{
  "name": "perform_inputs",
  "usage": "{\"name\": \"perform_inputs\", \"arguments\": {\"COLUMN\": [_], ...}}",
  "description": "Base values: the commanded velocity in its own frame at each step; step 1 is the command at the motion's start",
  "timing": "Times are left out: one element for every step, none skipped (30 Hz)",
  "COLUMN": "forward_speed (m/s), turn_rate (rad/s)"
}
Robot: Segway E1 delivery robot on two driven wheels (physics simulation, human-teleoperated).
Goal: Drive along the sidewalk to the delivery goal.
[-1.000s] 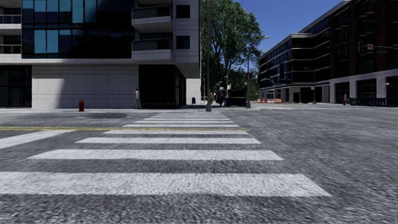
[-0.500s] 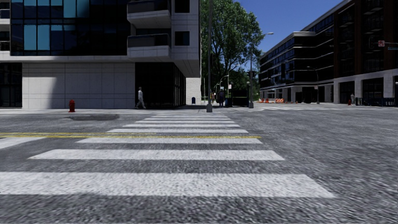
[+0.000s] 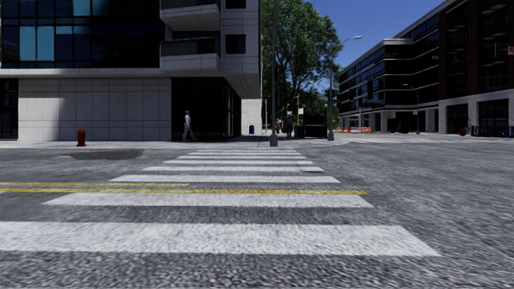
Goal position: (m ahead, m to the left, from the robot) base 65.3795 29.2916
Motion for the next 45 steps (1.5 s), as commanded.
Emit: {"name": "perform_inputs", "arguments": {"forward_speed": [2.0, 2.0, 2.0, 2.0, 2.0, 2.0, 2.0, 2.0, 2.0, 2.0, 2.0, 2.0, 2.0, 2.0, 2.0, 2.0, 2.0, 2.0, 2.0, 2.0, 2.0, 2.0, 2.0, 2.0, 2.0, 2.0, 2.0, 2.0, 2.0, 2.0, 2.0, 2.0, 2.0, 2.0, 2.0, 2.0, 2.0, 2.0, 2.0, 2.0, 2.0, 2.0, 2.0, 2.0, 2.0], "turn_rate": [0.17, 0.17, 0.17, 0.17, 0.17, 0.15, 0.07, 0.0, 0.0, 0.0, 0.0, 0.0, 0.0, 0.0, 0.0, 0.0, 0.0, 0.0, 0.0, 0.0, 0.0, 0.0, 0.0, 0.0, 0.0, 0.0, 0.0, 0.0, 0.0, 0.0, 0.0, 0.0, 0.0, 0.0, 0.0, 0.0, 0.0, 0.0, 0.0, 0.0, 0.0, 0.0, 0.0, 0.0, 0.0]}}
